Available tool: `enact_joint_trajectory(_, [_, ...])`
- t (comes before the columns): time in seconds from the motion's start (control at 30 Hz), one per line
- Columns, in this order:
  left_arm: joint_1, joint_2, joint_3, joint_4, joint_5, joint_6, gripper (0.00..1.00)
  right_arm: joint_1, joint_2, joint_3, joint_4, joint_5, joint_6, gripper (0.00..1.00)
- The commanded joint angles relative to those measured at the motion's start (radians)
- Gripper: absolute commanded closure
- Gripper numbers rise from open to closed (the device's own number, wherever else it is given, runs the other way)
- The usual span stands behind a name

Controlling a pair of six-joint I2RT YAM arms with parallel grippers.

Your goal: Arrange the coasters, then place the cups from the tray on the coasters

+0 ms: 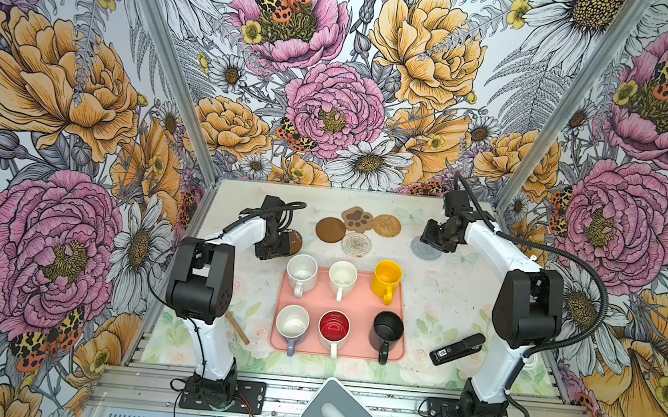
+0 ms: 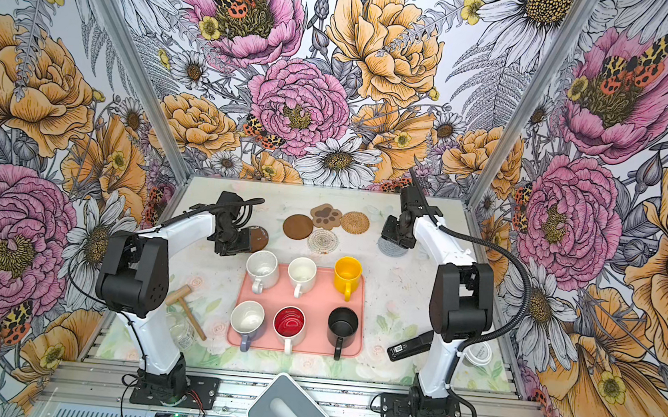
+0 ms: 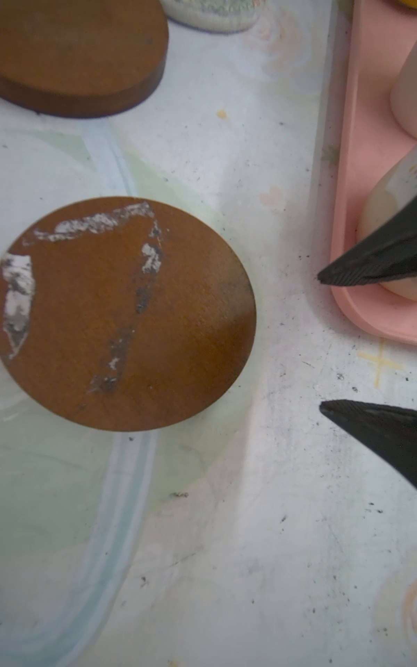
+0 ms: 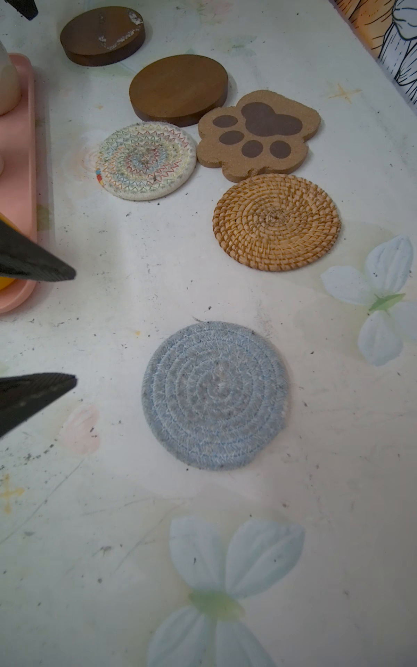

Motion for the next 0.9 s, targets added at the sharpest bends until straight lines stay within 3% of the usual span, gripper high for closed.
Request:
enact_joint_trajectory(0.0, [-0.006,-0.005,-0.018,0.058,0.035,-0.029,0.47,0.000,-0.037,-0.007,0.021,-0.008,0.007,0.56])
enact_joint_trajectory(0.3, [-0.008,0.050,-0.015,0.095,0.058,-0.042,0.56,0.000,-0.037,-0.010,0.023,-0.009,0.010,0.56])
enact_joint_trajectory(0.87, [-0.008,0.155,0.036,0.105,0.019,-0.048,0.61,0.000,-0.044,-0.023,0.024,-0.008,0.015,0.56])
